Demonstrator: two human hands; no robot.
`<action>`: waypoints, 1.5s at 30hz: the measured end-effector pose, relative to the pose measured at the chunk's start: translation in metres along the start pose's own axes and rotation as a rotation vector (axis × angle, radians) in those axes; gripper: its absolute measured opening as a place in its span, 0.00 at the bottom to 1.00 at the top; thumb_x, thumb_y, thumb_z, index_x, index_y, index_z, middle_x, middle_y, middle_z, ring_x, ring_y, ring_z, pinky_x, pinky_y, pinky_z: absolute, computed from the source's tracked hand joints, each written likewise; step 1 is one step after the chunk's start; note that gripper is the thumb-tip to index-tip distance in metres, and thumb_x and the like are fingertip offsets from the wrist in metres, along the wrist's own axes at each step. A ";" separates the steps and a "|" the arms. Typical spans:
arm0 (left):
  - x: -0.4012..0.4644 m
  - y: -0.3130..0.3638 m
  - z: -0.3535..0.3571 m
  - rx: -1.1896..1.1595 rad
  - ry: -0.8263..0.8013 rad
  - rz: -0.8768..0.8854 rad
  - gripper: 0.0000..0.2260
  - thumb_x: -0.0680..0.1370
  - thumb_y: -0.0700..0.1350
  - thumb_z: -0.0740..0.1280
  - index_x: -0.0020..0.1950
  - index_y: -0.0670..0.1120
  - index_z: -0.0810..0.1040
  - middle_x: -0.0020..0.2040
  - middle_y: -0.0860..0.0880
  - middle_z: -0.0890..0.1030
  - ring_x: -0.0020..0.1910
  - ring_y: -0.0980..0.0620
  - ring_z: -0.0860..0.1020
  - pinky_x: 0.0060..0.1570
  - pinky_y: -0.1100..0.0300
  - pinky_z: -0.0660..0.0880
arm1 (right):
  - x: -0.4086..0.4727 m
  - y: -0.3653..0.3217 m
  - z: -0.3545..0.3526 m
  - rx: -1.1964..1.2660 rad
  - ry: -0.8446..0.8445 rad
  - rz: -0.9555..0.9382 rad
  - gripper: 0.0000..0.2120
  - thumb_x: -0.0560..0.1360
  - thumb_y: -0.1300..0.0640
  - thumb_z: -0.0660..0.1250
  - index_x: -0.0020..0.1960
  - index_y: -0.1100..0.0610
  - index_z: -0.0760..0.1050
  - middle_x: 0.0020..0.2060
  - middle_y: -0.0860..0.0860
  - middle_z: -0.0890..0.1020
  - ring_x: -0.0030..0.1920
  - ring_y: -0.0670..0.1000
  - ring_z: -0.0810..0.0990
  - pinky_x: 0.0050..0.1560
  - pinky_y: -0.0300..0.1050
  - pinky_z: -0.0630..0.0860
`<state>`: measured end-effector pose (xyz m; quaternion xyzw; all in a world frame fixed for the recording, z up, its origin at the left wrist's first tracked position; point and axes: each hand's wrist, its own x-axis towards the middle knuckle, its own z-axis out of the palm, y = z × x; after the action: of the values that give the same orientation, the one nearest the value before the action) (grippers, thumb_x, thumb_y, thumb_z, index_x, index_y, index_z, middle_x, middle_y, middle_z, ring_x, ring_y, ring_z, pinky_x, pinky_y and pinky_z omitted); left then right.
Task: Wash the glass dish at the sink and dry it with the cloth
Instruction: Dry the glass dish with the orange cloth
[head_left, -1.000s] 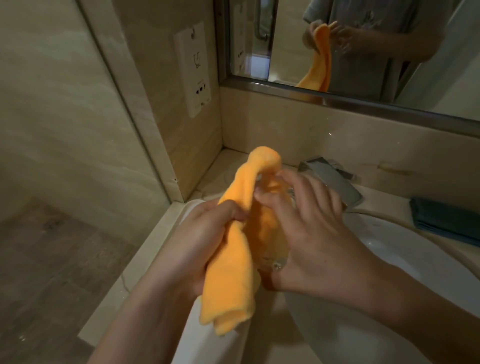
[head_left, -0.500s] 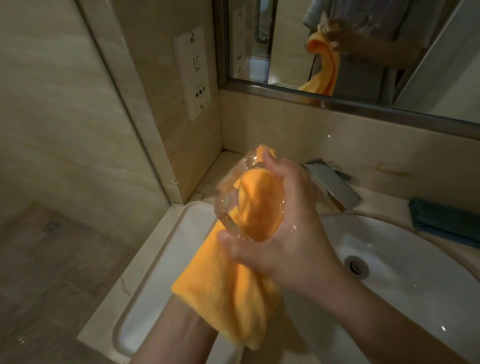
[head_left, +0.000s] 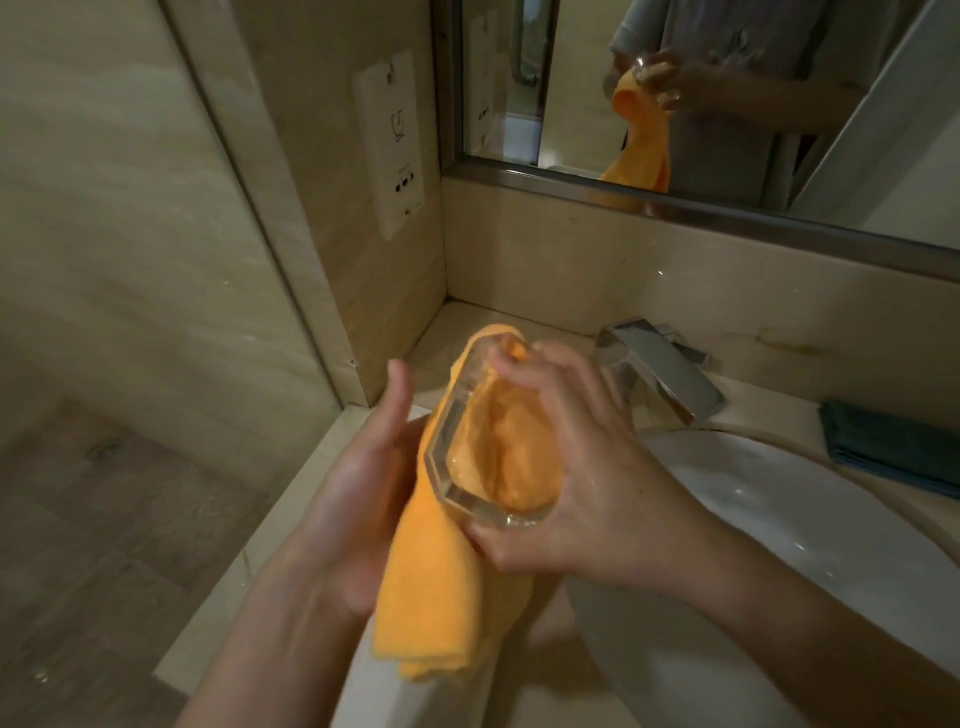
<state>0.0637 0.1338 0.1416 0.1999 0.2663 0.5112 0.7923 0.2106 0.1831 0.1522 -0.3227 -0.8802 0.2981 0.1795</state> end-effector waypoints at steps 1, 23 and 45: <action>-0.007 -0.002 -0.008 0.034 0.083 0.016 0.30 0.71 0.65 0.60 0.55 0.41 0.82 0.54 0.39 0.83 0.54 0.42 0.81 0.54 0.49 0.78 | -0.002 0.001 -0.002 -0.024 -0.041 -0.003 0.46 0.54 0.34 0.68 0.64 0.31 0.45 0.52 0.27 0.48 0.61 0.31 0.46 0.64 0.39 0.50; 0.005 -0.019 -0.006 0.594 0.391 0.096 0.12 0.74 0.50 0.62 0.55 0.51 0.80 0.51 0.40 0.83 0.51 0.41 0.81 0.54 0.43 0.78 | -0.012 0.014 -0.012 -0.794 -0.302 -0.333 0.42 0.47 0.27 0.70 0.54 0.51 0.71 0.52 0.56 0.77 0.57 0.56 0.73 0.54 0.59 0.75; 0.007 -0.025 -0.015 0.319 0.602 0.350 0.09 0.77 0.47 0.61 0.48 0.45 0.79 0.35 0.45 0.82 0.33 0.50 0.81 0.31 0.54 0.81 | -0.005 0.019 -0.032 -0.243 -0.167 0.100 0.61 0.56 0.40 0.76 0.60 0.25 0.25 0.70 0.33 0.34 0.70 0.38 0.34 0.73 0.51 0.45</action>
<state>0.0739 0.1313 0.1136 0.2041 0.5253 0.6267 0.5382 0.2397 0.2047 0.1635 -0.3597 -0.9044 0.2240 0.0500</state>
